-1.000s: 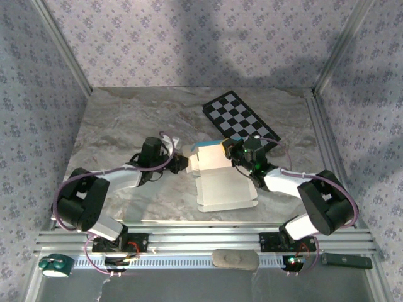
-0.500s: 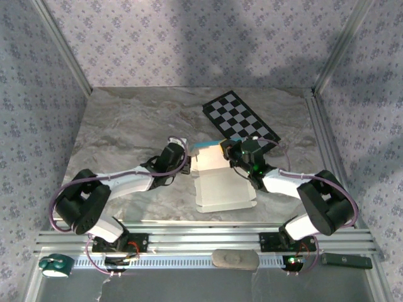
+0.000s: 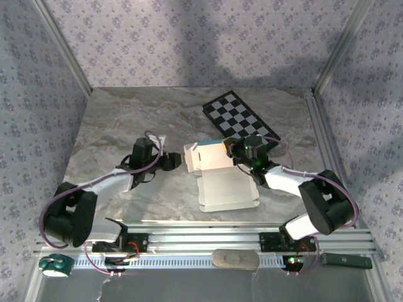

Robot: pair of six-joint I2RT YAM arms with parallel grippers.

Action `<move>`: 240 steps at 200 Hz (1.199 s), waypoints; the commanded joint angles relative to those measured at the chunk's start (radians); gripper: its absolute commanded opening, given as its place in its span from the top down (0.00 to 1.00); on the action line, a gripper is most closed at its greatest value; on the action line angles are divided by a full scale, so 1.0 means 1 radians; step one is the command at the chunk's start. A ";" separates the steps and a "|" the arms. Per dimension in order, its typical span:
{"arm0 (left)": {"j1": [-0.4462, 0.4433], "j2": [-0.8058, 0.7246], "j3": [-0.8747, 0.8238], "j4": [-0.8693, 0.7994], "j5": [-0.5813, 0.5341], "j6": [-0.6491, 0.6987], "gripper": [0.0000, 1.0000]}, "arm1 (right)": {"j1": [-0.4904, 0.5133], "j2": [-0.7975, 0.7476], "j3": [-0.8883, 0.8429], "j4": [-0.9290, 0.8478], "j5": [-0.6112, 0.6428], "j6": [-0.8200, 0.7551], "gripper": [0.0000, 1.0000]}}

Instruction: Fold the paper box

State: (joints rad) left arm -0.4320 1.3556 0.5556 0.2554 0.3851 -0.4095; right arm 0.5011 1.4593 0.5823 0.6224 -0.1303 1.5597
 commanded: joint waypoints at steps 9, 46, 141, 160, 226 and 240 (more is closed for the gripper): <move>-0.015 0.052 0.040 0.071 0.187 0.100 0.45 | -0.010 0.003 0.037 -0.044 -0.034 0.007 1.00; -0.020 0.130 0.052 0.110 0.133 0.081 0.49 | -0.013 0.011 0.041 -0.037 -0.032 0.010 1.00; -0.075 0.251 0.159 0.101 0.051 0.071 0.69 | -0.012 0.021 0.037 -0.021 -0.027 0.019 1.00; -0.095 0.252 0.163 0.088 -0.028 0.046 0.79 | -0.009 0.020 0.034 -0.014 -0.020 0.020 1.00; -0.212 0.236 0.198 -0.054 -0.439 -0.063 1.00 | 0.043 -0.003 0.009 0.008 0.055 0.026 1.00; -0.248 0.230 0.222 -0.114 -0.564 -0.120 1.00 | 0.062 -0.014 0.001 0.006 0.085 0.025 1.00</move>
State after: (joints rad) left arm -0.6315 1.5990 0.7387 0.2626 0.0948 -0.4469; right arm 0.5266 1.4715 0.5953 0.6247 -0.0998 1.5780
